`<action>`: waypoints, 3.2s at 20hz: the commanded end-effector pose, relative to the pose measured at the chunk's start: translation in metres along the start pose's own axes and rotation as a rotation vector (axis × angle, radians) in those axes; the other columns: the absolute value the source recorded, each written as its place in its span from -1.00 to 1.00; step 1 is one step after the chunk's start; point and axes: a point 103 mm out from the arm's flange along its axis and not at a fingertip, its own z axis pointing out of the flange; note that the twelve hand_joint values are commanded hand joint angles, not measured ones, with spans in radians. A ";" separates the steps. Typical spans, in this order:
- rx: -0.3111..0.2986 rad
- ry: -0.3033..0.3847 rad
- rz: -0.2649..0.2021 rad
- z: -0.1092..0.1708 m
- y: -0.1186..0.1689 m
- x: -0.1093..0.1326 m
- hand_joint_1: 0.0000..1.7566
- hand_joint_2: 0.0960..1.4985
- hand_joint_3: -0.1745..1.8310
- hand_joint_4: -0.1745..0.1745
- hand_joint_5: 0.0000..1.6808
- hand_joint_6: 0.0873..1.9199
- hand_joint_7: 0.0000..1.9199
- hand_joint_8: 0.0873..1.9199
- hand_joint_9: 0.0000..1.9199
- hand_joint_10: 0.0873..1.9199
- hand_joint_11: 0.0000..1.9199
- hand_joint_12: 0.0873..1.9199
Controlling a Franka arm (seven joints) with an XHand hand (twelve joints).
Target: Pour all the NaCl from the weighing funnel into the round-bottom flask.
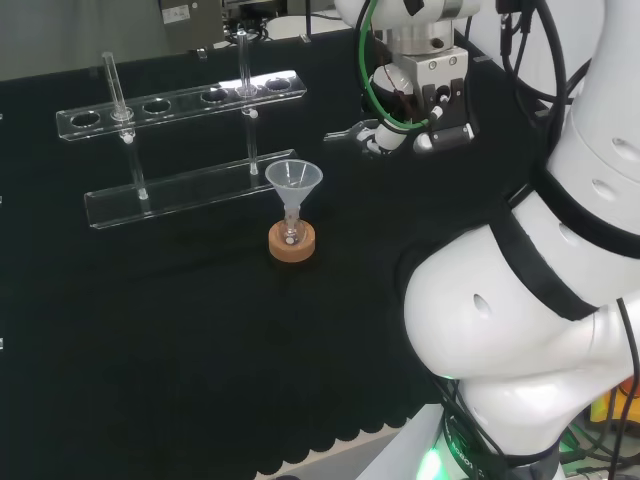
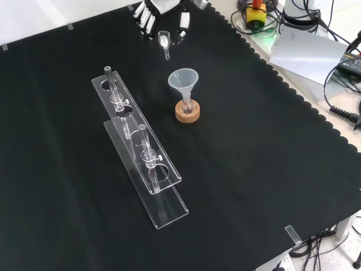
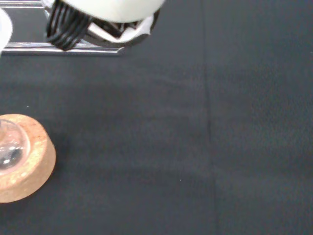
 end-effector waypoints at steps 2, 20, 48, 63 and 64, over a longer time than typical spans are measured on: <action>0.012 -0.027 -0.043 -0.002 -0.014 0.014 0.25 -0.17 -0.01 0.40 0.27 0.10 -0.34 -0.34 -0.21 -0.50 -0.59 0.35; 0.104 -0.175 -0.069 -0.004 -0.003 0.040 0.25 -0.19 0.00 0.47 0.30 0.07 -0.32 -0.36 -0.19 -0.51 -0.60 0.35; 0.181 -0.408 -0.077 -0.022 0.005 0.062 0.25 -0.20 0.00 0.58 0.31 0.06 -0.33 -0.38 -0.19 -0.52 -0.61 0.35; 0.198 -0.514 -0.072 -0.028 0.007 0.072 0.25 -0.20 0.00 0.65 0.31 0.05 -0.35 -0.38 -0.19 -0.52 -0.61 0.35; 0.201 -0.532 -0.072 -0.028 0.007 0.073 0.25 -0.20 0.00 0.65 0.31 0.05 -0.35 -0.38 -0.19 -0.52 -0.61 0.35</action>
